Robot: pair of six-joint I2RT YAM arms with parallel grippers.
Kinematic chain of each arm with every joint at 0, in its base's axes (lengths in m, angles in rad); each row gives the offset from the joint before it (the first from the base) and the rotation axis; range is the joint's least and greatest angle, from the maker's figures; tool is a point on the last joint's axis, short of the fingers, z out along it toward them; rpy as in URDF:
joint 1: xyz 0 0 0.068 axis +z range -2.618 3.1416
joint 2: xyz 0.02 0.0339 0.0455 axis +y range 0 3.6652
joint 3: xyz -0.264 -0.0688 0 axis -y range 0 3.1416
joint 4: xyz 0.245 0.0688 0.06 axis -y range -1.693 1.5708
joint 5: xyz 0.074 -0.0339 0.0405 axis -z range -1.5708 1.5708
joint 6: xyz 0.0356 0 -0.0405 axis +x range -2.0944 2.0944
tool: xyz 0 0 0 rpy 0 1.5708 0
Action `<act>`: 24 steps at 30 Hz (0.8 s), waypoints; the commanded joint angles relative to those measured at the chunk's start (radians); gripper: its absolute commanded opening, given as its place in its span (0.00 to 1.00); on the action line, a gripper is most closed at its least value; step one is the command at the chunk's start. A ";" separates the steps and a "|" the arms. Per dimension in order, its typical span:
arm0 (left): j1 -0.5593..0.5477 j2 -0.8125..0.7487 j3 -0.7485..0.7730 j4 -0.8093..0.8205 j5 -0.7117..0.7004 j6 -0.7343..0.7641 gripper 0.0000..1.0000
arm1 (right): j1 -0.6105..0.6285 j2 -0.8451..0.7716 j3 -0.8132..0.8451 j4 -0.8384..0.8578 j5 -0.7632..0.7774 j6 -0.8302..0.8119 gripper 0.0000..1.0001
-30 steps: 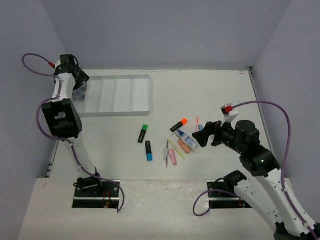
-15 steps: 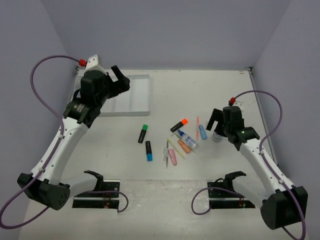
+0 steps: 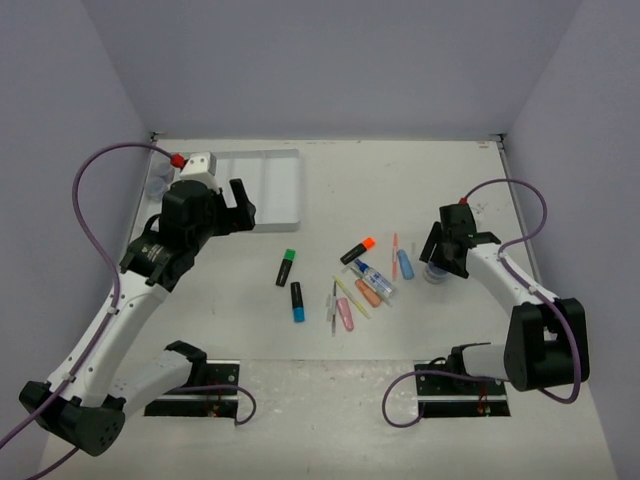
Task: Sort the stationery into containers
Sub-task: Pick up the stationery from the center of the board.
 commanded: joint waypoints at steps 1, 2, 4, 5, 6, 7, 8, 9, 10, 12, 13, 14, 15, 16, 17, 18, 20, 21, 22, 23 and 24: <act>0.001 -0.002 -0.025 -0.009 -0.038 0.078 1.00 | -0.008 0.019 0.047 0.036 -0.001 0.016 0.71; 0.002 0.001 -0.030 -0.007 -0.041 0.081 1.00 | -0.007 0.016 0.045 0.037 -0.006 0.017 0.69; 0.002 0.013 -0.045 -0.001 -0.040 0.083 1.00 | -0.007 0.024 0.045 0.036 -0.024 0.012 0.66; 0.002 0.016 -0.049 0.009 -0.034 0.083 1.00 | -0.009 0.027 0.047 0.033 -0.027 0.004 0.65; 0.002 0.019 -0.053 0.013 -0.030 0.083 1.00 | -0.009 0.030 0.047 0.030 -0.025 -0.001 0.60; 0.002 0.023 -0.058 0.015 -0.026 0.083 1.00 | -0.009 0.032 0.047 0.027 -0.023 -0.006 0.56; 0.002 0.026 -0.059 0.017 -0.024 0.084 1.00 | -0.008 0.033 0.046 0.026 -0.023 -0.009 0.49; 0.002 0.030 -0.059 0.018 -0.020 0.086 1.00 | -0.007 0.031 0.045 0.025 -0.024 -0.013 0.42; 0.002 0.035 -0.059 0.020 -0.013 0.087 1.00 | -0.007 0.027 0.045 0.021 -0.024 -0.018 0.35; 0.002 0.039 -0.057 0.026 0.001 0.088 1.00 | -0.008 0.008 0.049 0.010 -0.024 -0.025 0.24; 0.002 0.039 -0.056 0.030 0.008 0.088 1.00 | -0.009 -0.004 0.052 0.004 -0.024 -0.027 0.18; 0.002 0.042 -0.053 0.035 0.032 0.087 1.00 | -0.009 -0.014 0.055 -0.003 -0.023 -0.032 0.17; 0.002 0.049 -0.050 0.042 0.051 0.085 1.00 | -0.008 -0.034 0.067 -0.019 -0.022 -0.034 0.15; 0.002 0.056 -0.044 0.044 0.092 0.084 1.00 | -0.007 -0.051 0.079 -0.034 -0.021 -0.041 0.12; 0.002 0.064 -0.034 0.047 0.132 0.076 1.00 | -0.006 -0.066 0.101 -0.056 -0.024 -0.049 0.10; 0.002 0.077 -0.027 0.060 0.160 0.066 1.00 | -0.006 -0.079 0.123 -0.077 -0.038 -0.056 0.08; -0.001 0.096 -0.025 0.093 0.242 0.039 1.00 | 0.013 -0.112 0.167 -0.116 -0.058 -0.076 0.04; -0.008 0.100 -0.028 0.121 0.274 0.024 1.00 | 0.030 -0.116 0.197 -0.137 -0.073 -0.087 0.03; -0.019 0.103 -0.036 0.157 0.304 0.012 1.00 | 0.051 -0.114 0.235 -0.163 -0.091 -0.100 0.02; -0.039 0.109 -0.056 0.204 0.333 0.014 1.00 | 0.081 -0.103 0.299 -0.208 -0.110 -0.116 0.01; -0.059 0.116 -0.068 0.263 0.355 0.016 1.00 | 0.106 -0.090 0.341 -0.238 -0.131 -0.130 0.01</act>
